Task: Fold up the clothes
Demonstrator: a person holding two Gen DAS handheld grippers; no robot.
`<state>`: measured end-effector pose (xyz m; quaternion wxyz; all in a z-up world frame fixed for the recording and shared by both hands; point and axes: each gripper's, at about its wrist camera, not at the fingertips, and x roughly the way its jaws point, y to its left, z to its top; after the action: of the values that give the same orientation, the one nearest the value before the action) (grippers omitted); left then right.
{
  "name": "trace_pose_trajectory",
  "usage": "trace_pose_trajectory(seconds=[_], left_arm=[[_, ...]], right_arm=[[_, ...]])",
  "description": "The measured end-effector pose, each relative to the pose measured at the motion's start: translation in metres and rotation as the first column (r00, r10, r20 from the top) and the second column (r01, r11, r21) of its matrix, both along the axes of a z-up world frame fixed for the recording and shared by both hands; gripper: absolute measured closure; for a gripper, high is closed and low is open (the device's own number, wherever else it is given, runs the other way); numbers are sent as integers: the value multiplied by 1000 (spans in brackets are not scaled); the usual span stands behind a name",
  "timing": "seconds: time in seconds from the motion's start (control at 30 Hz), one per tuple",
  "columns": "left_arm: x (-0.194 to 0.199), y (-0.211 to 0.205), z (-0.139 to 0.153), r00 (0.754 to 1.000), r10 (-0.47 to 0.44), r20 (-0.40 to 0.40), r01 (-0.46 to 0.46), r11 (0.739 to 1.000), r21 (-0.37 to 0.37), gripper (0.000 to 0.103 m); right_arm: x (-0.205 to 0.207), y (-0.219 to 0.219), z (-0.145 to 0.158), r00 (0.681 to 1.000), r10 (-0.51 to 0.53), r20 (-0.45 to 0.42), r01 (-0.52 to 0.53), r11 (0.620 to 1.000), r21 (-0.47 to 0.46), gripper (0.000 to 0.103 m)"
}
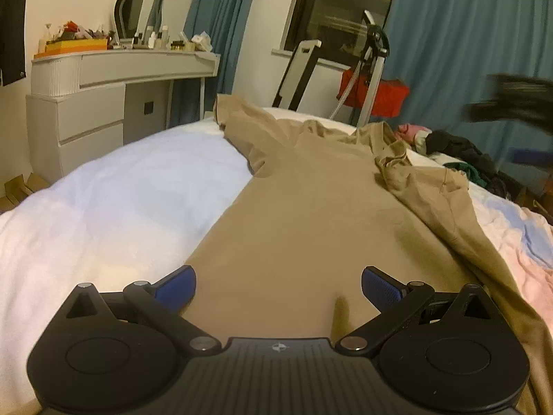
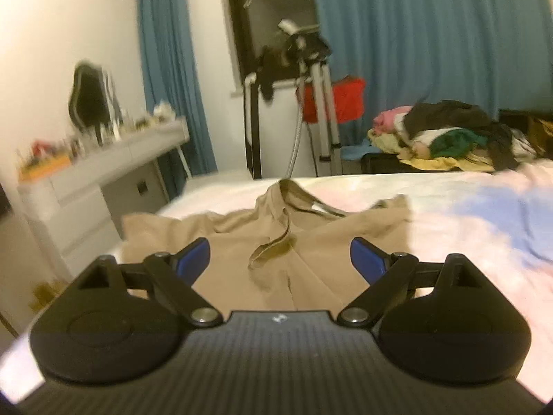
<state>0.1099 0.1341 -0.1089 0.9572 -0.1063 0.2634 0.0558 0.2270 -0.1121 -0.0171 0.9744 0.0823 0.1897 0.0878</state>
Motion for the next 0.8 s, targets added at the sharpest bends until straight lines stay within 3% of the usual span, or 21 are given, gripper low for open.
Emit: trace_pose_trajectory(seconds=[0.13, 0.37, 0.6, 0.73, 0.8], left_arm=[[-21, -16, 17, 997, -44, 64, 39, 996, 82, 0], [-79, -45, 50, 979, -154, 136, 128, 974, 185, 0], [-121, -64, 74, 973, -203, 112, 178, 964, 199, 1], [-138, -97, 76, 961, -271, 49, 255, 942, 219, 3], [-140, -116, 73, 952, -305, 14, 294, 927, 232, 3]], right_arm=[[-97, -23, 16, 999, -35, -4, 35, 999, 27, 13], [-209, -43, 17, 998, -69, -9, 69, 994, 81, 13], [-248, -88, 22, 991, -136, -13, 137, 980, 147, 13], [-266, -131, 26, 979, -204, -14, 202, 956, 211, 14], [-272, -145, 24, 970, -242, -12, 240, 951, 195, 14]])
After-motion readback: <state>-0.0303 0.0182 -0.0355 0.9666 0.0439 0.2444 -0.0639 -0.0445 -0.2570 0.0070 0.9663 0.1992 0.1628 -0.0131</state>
